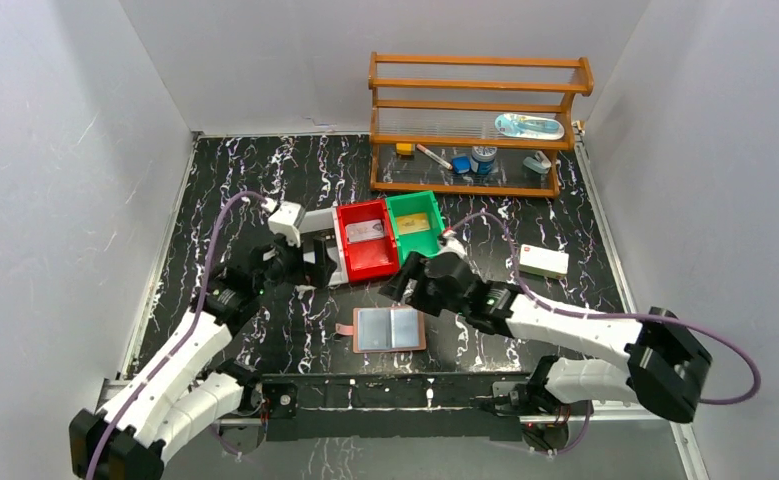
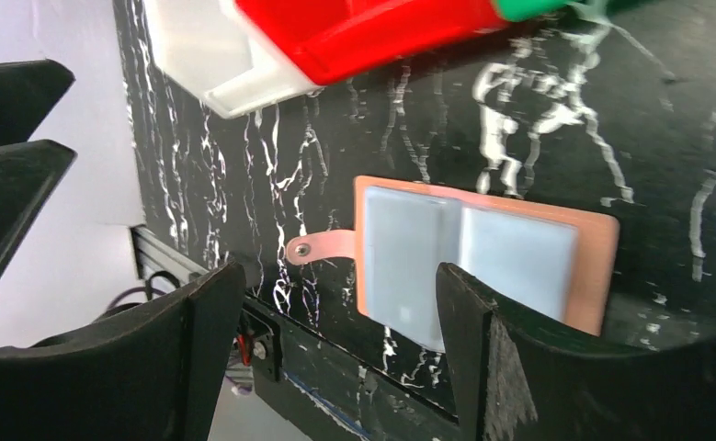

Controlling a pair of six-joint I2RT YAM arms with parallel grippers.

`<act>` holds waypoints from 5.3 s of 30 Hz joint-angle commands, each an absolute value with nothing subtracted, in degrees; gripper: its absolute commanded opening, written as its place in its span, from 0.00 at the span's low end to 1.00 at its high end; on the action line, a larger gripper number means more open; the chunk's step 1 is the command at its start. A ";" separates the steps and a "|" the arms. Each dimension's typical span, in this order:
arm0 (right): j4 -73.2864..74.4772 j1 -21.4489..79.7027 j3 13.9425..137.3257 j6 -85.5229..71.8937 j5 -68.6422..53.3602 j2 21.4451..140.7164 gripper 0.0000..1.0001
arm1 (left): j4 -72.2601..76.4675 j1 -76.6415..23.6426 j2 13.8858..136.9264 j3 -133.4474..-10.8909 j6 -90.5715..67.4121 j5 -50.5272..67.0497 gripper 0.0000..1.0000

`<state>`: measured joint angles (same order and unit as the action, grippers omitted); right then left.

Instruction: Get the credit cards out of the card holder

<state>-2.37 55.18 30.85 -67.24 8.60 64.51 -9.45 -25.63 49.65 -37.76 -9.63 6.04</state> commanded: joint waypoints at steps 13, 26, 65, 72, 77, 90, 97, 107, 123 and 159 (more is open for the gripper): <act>25.20 69.97 58.51 -63.32 29.65 87.96 0.85 | -25.76 -25.40 34.82 -35.53 -22.29 -8.01 0.98; 30.33 72.59 68.66 -61.79 28.08 99.37 0.82 | -25.96 -25.40 34.21 -36.08 -24.07 -13.05 0.98; 31.34 72.68 69.24 -63.96 26.85 107.18 0.66 | -25.58 -25.40 36.39 -36.21 -23.12 -10.91 0.98; 20.87 71.15 61.30 -63.58 21.87 101.61 0.72 | -25.58 -25.36 36.63 -36.23 -23.06 -10.77 0.98; 18.53 70.01 58.55 -63.98 20.53 100.11 0.73 | -25.58 -25.42 37.07 -36.22 -23.03 -10.40 0.98; 19.84 69.50 59.69 -64.05 19.40 101.42 0.77 | -25.57 -25.39 37.62 -36.31 -22.94 -9.75 0.98; 27.65 69.82 64.95 -64.20 23.13 104.60 0.76 | -25.49 -25.40 37.84 -36.31 -22.90 -9.72 0.98; 33.34 71.54 69.64 -64.28 27.03 108.21 0.70 | -25.49 -25.40 37.79 -36.35 -22.76 -9.91 0.98; 12.80 68.16 55.37 -64.60 15.81 97.86 0.65 | -25.40 -25.40 38.06 -36.30 -22.76 -9.18 0.98; -10.11 60.56 37.38 -70.40 1.19 92.16 0.66 | -4.19 -33.06 57.82 -22.86 -40.45 34.73 0.37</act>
<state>-9.54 59.99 39.46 -69.47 2.37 90.24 -5.50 -31.97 56.18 -23.59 -39.59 35.88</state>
